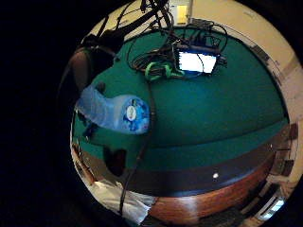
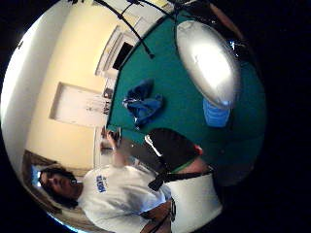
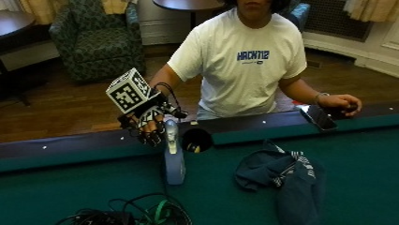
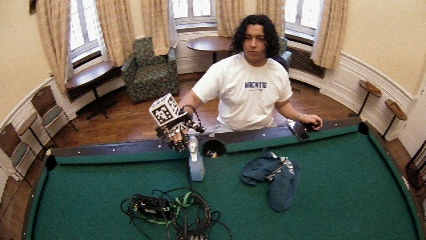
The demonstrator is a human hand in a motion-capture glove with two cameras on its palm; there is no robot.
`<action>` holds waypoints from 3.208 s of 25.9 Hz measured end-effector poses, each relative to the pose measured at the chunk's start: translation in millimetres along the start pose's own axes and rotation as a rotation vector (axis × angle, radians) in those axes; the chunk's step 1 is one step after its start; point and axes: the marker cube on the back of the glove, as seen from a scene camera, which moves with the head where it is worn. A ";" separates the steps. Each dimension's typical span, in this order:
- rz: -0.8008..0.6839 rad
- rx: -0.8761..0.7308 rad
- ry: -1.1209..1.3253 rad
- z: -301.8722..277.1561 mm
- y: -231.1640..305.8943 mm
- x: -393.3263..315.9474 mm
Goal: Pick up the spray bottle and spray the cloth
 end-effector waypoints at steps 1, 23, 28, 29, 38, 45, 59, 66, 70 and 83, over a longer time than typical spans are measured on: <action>0.003 -0.007 -0.015 2.5 -2.4 1.3; 0.075 -0.221 -0.588 50.1 -25.8 11.5; 0.048 -0.238 -0.702 59.6 -30.1 10.5; 0.043 -0.236 -0.722 61.6 -31.6 10.6; 0.023 -0.117 -0.875 74.7 -35.7 11.7; 0.113 0.125 -0.810 75.9 -40.1 16.3; 0.103 0.399 -0.746 64.0 -31.8 16.4; 0.037 0.448 -0.622 8.5 -31.1 -8.4; -0.057 0.452 -0.398 -24.5 -45.7 -42.7; -0.292 0.374 0.156 -6.2 -112.3 -176.9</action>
